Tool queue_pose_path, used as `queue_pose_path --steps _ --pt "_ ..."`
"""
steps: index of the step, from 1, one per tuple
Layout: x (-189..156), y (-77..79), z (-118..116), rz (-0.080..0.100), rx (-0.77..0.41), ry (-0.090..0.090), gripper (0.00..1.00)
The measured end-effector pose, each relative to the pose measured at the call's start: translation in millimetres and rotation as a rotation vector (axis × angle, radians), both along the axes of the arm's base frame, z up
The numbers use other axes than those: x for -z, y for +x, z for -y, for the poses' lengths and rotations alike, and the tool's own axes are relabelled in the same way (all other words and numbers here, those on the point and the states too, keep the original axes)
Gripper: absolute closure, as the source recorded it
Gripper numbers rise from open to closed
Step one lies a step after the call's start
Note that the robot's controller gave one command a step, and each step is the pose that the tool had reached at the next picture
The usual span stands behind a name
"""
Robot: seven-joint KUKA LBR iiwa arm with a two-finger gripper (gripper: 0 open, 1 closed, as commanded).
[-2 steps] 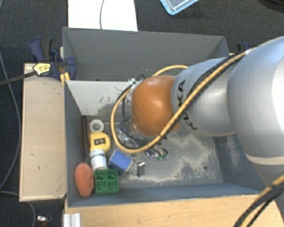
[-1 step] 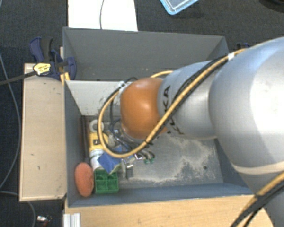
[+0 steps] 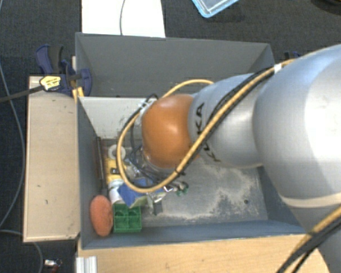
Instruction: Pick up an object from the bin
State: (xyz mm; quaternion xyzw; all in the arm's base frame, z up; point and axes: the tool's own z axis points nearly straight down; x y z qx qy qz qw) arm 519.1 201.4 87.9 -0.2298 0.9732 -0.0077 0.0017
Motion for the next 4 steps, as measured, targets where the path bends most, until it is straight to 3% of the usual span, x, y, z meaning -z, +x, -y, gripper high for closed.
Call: queue_pose_path --steps 1,2,3,4 --pt "-28.6 -4.9 33.0 -0.002 -0.346 0.001 0.0" --pt "-15.2 4.4 29.9 -0.001 -0.202 0.0 0.0" --pt "-65.3 23.9 47.0 0.009 -0.296 -0.001 1.0" --pt "-64.5 23.1 46.6 0.007 -0.294 0.0 1.0"
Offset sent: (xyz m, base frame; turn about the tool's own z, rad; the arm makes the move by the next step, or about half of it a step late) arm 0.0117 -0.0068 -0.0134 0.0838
